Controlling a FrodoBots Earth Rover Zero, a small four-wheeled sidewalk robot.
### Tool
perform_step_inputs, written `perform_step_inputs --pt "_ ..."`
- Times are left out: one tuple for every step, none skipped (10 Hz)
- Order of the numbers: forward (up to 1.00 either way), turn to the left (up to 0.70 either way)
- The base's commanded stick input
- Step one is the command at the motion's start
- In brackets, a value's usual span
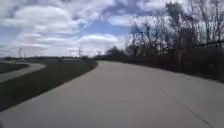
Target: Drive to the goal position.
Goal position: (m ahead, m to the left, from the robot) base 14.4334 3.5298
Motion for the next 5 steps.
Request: perform_step_inputs --pt "0.95 0.0" --pt "0.95 0.0" --pt "0.95 0.0" --pt "0.95 0.0" --pt "0.95 0.0"
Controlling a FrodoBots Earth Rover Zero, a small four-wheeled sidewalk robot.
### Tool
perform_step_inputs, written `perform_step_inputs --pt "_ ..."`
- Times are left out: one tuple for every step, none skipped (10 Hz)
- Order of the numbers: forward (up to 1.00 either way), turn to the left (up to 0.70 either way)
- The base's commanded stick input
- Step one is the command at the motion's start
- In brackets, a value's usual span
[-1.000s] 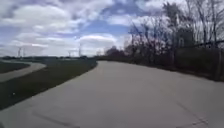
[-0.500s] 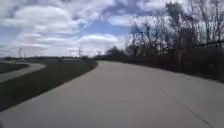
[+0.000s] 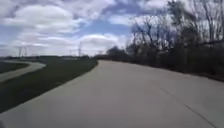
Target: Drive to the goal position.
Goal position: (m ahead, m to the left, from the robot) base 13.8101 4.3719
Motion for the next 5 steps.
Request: perform_step_inputs --pt "0.95 0.0" --pt "0.95 0.0" --pt "0.95 0.0" --pt "0.95 0.0" --pt "0.95 0.0"
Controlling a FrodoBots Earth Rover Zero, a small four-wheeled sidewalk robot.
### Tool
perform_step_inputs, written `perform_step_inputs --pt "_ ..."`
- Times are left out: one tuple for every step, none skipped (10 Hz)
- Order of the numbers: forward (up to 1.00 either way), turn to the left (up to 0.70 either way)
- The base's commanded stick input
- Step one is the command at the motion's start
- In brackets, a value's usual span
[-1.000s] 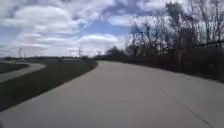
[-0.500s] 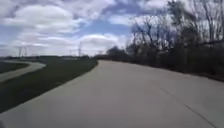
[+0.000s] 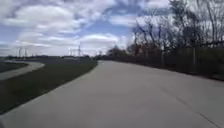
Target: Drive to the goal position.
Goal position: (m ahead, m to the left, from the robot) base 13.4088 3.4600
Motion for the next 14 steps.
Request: perform_step_inputs --pt "0.95 0.0" --pt "0.95 0.0" --pt "0.95 0.0" --pt "0.95 0.0" --pt "0.95 0.0" --pt "0.95 0.0" --pt "0.95 0.0" --pt "0.95 0.0" --pt "0.96 0.0" --pt "0.95 0.0" --pt "0.95 0.0" --pt "0.95 0.0" --pt "0.95 0.0" --pt "0.95 0.0"
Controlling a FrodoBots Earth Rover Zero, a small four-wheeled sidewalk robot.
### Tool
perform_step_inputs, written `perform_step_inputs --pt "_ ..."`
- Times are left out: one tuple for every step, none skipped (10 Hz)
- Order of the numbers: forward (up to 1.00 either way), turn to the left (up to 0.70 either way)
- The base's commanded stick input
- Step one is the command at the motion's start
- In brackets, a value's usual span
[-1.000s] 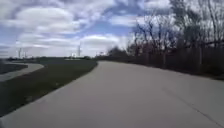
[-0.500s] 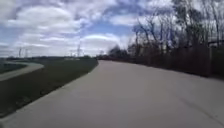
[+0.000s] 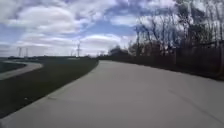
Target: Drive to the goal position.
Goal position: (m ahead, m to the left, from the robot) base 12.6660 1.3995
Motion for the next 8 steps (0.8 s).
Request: perform_step_inputs --pt "0.95 0.0" --pt "0.95 0.0" --pt "0.95 0.0" --pt "0.96 0.0" --pt "0.95 0.0" --pt "0.95 -0.07" --pt "0.95 -0.28" --pt "0.95 -0.38"
